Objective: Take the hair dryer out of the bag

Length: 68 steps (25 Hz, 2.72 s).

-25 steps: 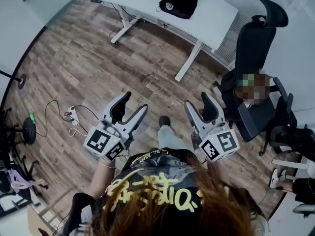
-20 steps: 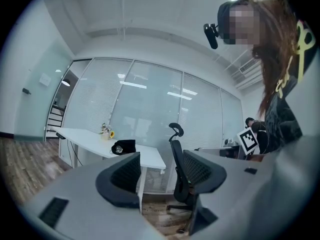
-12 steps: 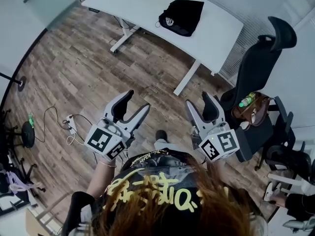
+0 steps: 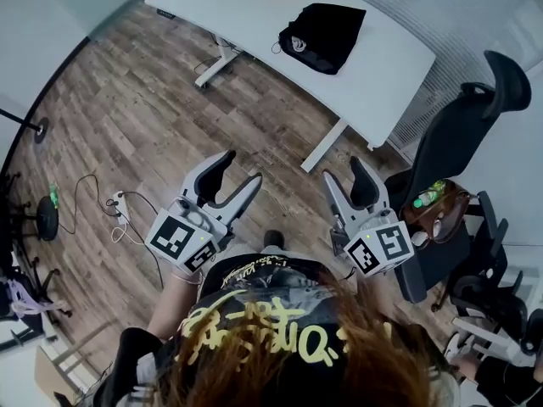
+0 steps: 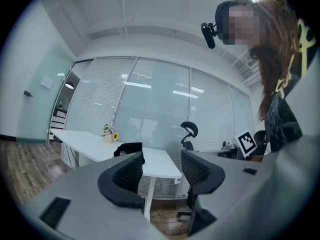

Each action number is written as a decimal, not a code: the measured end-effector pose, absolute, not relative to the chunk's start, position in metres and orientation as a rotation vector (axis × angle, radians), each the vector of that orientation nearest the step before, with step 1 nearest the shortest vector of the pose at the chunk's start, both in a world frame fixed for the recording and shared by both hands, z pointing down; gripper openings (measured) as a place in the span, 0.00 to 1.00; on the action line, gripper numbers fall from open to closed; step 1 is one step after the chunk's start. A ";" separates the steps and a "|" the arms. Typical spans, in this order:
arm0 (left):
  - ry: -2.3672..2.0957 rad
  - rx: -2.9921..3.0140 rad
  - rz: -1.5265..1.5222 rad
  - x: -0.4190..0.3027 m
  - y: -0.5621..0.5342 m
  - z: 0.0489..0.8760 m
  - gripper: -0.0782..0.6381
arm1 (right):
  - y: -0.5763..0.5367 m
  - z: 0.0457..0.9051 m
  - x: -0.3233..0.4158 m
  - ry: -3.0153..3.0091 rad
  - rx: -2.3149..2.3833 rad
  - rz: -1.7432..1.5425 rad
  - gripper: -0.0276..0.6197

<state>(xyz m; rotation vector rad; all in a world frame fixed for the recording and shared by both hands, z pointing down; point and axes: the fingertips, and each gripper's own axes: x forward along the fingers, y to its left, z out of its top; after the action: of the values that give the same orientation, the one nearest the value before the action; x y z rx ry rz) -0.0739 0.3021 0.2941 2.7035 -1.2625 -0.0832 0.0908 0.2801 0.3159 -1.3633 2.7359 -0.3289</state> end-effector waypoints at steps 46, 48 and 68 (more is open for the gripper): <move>-1.379 2.607 -0.044 -0.127 0.229 0.325 0.39 | 0.200 0.334 0.045 2.831 -1.290 -0.348 0.43; -1.367 2.616 -0.058 -0.130 0.205 0.324 0.39 | 0.181 0.335 0.046 2.818 -1.319 -0.363 0.43; -1.066 2.778 0.043 -0.134 -0.003 0.318 0.39 | 0.002 0.324 0.027 2.665 -1.545 -0.364 0.43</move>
<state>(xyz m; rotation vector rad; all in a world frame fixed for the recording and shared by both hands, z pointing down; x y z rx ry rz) -0.1343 -0.0033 0.3178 2.7781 -1.0661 0.0431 0.0275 0.0020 0.3243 -1.5455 2.6648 -0.3639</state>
